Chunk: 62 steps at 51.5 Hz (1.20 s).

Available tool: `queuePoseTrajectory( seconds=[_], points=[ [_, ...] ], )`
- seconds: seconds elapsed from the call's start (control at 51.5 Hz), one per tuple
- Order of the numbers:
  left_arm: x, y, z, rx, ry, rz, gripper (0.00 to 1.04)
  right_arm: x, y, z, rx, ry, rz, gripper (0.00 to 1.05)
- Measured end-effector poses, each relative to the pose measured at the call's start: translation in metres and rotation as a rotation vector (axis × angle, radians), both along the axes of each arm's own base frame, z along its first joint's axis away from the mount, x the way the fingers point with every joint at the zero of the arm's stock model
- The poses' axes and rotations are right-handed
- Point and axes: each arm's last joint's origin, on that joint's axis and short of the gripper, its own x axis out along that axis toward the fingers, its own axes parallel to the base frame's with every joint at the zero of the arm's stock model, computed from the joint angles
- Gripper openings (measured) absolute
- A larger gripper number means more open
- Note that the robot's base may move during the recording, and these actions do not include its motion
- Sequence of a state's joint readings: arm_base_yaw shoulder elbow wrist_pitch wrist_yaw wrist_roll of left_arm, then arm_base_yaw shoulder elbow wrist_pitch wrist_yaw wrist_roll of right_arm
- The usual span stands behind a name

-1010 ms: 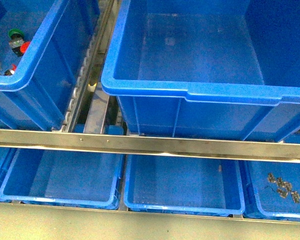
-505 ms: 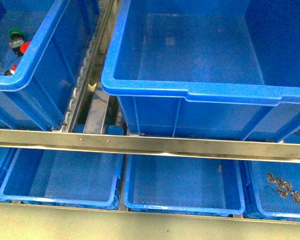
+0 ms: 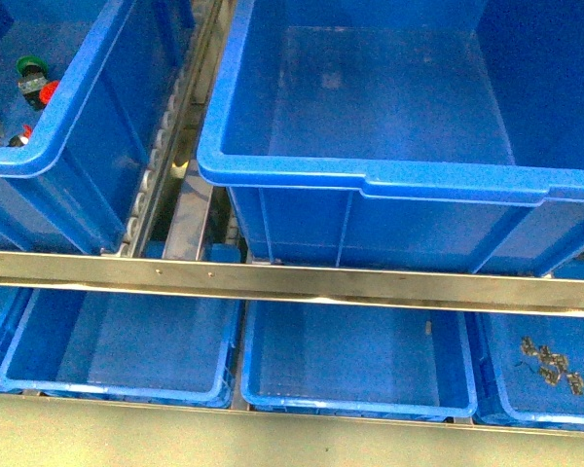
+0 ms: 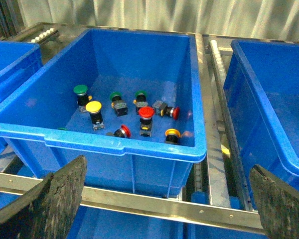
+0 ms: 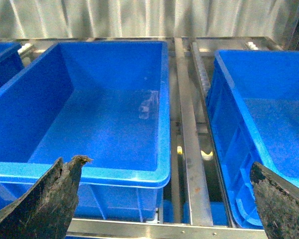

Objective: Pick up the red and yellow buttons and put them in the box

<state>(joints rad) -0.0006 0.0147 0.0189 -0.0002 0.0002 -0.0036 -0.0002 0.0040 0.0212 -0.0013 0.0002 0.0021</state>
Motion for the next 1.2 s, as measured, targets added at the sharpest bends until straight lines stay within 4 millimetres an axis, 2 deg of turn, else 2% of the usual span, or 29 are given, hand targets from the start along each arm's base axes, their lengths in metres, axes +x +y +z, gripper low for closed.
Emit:
queuePoseTrajectory(
  seconds=[1.029,1.049,1.126,1.204],
  points=[
    [0.0,0.0,0.0,0.0,0.0,0.0,0.97,0.0,0.0,0.0,0.0,0.0,0.0,0.98],
    [0.0,0.0,0.0,-0.007,0.01,0.012,0.97,0.0,0.0,0.0,0.0,0.0,0.0,0.98],
    [0.003,0.005,0.005,-0.183,0.319,0.275,0.97,0.0,0.0,0.0,0.0,0.0,-0.003,0.98],
    [0.015,0.018,0.027,-0.337,0.373,0.419,0.97,0.0,0.0,0.0,0.0,0.0,0.0,0.98]
  ],
)
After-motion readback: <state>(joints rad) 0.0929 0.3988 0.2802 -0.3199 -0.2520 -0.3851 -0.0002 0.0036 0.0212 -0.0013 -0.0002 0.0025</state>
